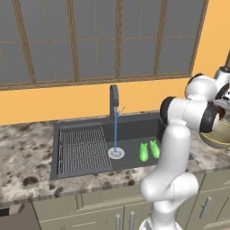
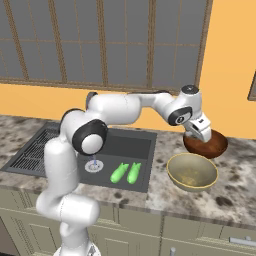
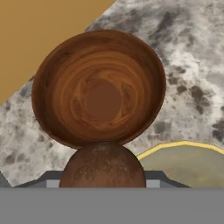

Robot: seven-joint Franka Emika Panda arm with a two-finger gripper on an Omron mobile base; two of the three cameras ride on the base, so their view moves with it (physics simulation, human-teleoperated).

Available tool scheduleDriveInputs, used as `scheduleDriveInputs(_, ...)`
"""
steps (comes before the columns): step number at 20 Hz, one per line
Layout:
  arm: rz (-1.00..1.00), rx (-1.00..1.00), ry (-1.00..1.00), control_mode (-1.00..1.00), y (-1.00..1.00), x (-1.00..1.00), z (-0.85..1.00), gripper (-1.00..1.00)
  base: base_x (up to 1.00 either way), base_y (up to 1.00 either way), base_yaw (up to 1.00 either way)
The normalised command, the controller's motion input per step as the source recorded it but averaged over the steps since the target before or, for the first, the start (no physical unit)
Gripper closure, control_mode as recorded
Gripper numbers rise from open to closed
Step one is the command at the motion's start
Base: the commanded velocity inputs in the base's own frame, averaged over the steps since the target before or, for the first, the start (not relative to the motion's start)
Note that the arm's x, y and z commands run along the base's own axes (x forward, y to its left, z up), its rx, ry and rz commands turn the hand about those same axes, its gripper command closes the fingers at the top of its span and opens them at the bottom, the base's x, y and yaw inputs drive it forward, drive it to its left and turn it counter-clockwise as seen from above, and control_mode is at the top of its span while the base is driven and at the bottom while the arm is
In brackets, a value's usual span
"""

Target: Pick the corns from the sink and place them in one bowl. Place the mushroom in the other bowl. Then turn off the sink faucet.

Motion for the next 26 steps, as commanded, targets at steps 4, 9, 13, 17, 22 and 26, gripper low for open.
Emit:
scheduleDriveInputs(4,0.00,0.02,0.01,-1.00,-0.34,0.43,-0.35,1.00,0.00,0.00,0.00)
scheduleDriveInputs(9,0.00,0.01,0.05,-1.00,-0.11,0.28,-0.32,1.00,0.00,0.00,0.00)
scheduleDriveInputs(13,0.00,0.00,0.08,-1.00,0.01,0.39,-0.28,1.00,0.00,0.00,0.00)
scheduleDriveInputs(17,0.00,0.00,0.10,-1.00,0.01,0.45,-0.46,1.00,0.00,0.00,0.00)
scheduleDriveInputs(22,0.00,0.00,0.04,-1.00,0.01,0.25,-0.38,-1.00,0.00,0.00,0.00)
scheduleDriveInputs(26,-0.01,0.00,-0.12,-1.00,0.00,-0.11,0.04,-1.00,0.00,0.00,0.00)
